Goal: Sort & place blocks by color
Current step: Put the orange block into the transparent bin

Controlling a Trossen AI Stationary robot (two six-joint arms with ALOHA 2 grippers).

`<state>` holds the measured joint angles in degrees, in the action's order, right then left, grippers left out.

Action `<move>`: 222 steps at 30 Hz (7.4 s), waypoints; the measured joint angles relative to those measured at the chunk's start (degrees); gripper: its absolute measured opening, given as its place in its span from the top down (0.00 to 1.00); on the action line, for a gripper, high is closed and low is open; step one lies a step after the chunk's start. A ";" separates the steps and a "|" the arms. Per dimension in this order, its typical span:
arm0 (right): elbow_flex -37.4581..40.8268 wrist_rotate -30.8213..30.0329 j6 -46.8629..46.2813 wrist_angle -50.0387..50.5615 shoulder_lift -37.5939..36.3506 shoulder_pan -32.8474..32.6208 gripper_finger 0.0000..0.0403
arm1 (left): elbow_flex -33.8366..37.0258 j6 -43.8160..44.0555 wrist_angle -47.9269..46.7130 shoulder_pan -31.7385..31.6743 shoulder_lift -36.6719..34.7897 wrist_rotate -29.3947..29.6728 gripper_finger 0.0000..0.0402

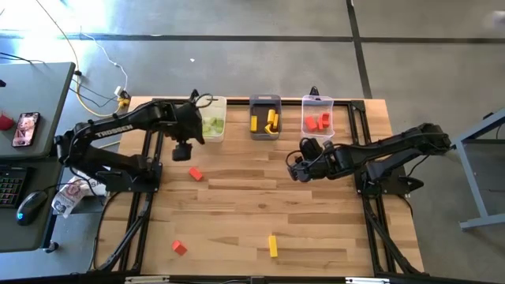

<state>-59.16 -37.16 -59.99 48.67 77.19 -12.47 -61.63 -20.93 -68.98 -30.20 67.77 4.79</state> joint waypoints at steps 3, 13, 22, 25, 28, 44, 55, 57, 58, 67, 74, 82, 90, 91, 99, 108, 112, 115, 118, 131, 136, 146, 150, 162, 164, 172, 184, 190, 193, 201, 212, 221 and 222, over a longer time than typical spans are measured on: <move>0.00 -0.81 -0.19 0.00 0.00 -0.60 0.59 | 0.00 -4.61 -0.65 2.01 0.29 0.86 0.38; 0.00 -1.98 -1.53 -0.02 0.00 -1.09 0.59 | 0.00 -9.72 -0.65 12.28 5.95 0.82 0.38; 0.00 -1.89 -1.56 -0.01 0.00 -1.09 0.59 | 0.02 -9.24 -0.47 23.01 11.97 4.12 0.38; 0.00 -1.89 -1.64 -0.02 0.00 -1.09 0.59 | 0.02 -8.15 -0.46 24.68 13.46 4.76 0.38; 0.00 -1.89 -1.64 -0.04 0.00 -1.09 0.59 | 0.02 -7.74 -0.49 25.42 15.03 4.83 0.38; 0.00 -1.85 -1.68 -0.05 0.00 -1.09 0.59 | 10.15 -7.10 6.15 26.21 18.76 4.35 0.38; 0.00 -1.85 -1.73 -0.07 0.00 -1.09 0.59 | 14.71 -7.34 11.45 26.13 19.08 6.76 0.38; 0.00 -1.85 -1.73 -0.09 0.00 -1.09 0.59 | 15.30 -7.94 12.50 25.99 19.25 7.09 0.38; 0.00 -1.85 -1.72 -0.09 0.00 -1.09 0.59 | 15.51 -8.17 13.04 25.99 19.73 7.05 0.38; 0.02 -1.69 -1.71 -0.52 0.02 -1.09 0.59 | 17.00 -6.88 13.78 25.37 24.91 7.63 0.38; 0.02 -1.64 -1.68 -0.55 0.04 -1.09 0.59 | 16.76 -5.66 14.53 25.29 27.37 6.95 0.40; 0.02 -1.23 -1.68 -0.55 0.04 -1.07 0.59 | 16.91 -4.70 14.44 25.32 27.41 5.61 0.63; 0.02 -1.23 -2.13 -0.70 0.04 -1.09 0.59 | 16.78 -4.78 14.26 25.29 27.39 4.84 0.75; 0.02 -1.23 -2.12 -0.70 0.04 -1.09 0.59 | 16.69 -4.74 14.20 25.27 27.41 4.66 0.75; 0.02 -0.03 -1.46 -1.10 0.04 -1.07 0.59 | 14.32 -4.56 15.71 25.29 27.00 1.36 0.74; 0.02 4.10 7.12 -4.89 0.02 -1.07 0.59 | 12.60 -5.23 20.17 24.51 25.89 -6.07 0.74; 0.02 8.51 13.10 -7.73 0.02 -1.07 0.59 | 11.23 -6.14 21.10 24.18 25.86 -6.72 0.75; 0.02 13.12 17.59 -9.78 0.02 -1.07 0.59 | 10.07 -7.14 21.72 23.75 25.86 -7.32 0.74; 0.02 17.55 20.87 -11.34 0.02 -1.07 0.59 | 8.86 -7.32 23.32 23.10 25.85 -9.45 0.74; 0.02 28.95 32.30 -17.18 0.02 -1.09 0.59 | 4.41 -7.29 34.87 21.94 25.77 -13.80 0.74; 0.02 29.08 39.72 -20.60 0.02 -1.09 0.59 | 2.68 -6.51 38.76 21.94 25.75 -17.59 0.74; 0.02 28.71 48.77 -28.57 0.02 -1.07 0.57 | 0.03 -2.05 46.66 21.97 25.75 -26.95 0.74; 0.02 28.74 56.30 -33.08 0.02 -1.09 0.52 | -1.74 -0.32 47.01 21.97 25.72 -31.64 0.73; 0.02 36.90 79.43 -44.90 0.02 -1.09 0.49 | -5.43 0.60 47.64 22.01 25.70 -44.00 0.73; 0.02 37.79 80.00 -46.56 0.02 -1.09 0.49 | -6.02 0.52 49.38 22.01 25.68 -44.77 0.74; 0.02 39.58 81.07 -49.99 0.00 -1.07 0.49 | -7.30 0.36 57.12 22.39 25.66 -47.22 0.73; 0.02 44.54 80.22 -54.48 0.00 -1.06 0.49 | -7.30 0.31 68.20 23.99 25.66 -47.20 0.73; 0.02 44.31 79.49 -56.80 0.00 -0.65 0.49 | -7.30 0.40 72.15 24.00 25.66 -47.84 0.73; 0.02 44.84 79.37 -57.16 0.00 -0.65 0.49 | -7.30 0.42 74.17 24.00 25.66 -47.81 0.73; 0.02 46.72 79.14 -58.05 0.00 -0.65 0.50 | -7.30 0.81 79.86 24.00 25.66 -47.81 0.73; 0.02 48.73 71.90 -60.03 0.00 1.00 0.71 | -7.30 -0.26 81.00 23.92 25.66 -46.72 0.72; 0.02 52.09 70.27 -59.22 -0.07 1.60 0.88 | -7.21 -0.45 81.36 23.20 25.66 -46.94 0.72; 0.02 52.19 70.26 -59.18 -0.10 1.60 0.89 | -7.19 -0.46 81.43 23.17 25.66 -46.95 0.72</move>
<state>-59.13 15.03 10.27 -10.51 77.09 -10.87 -68.82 -21.39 12.44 -7.03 93.43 -42.16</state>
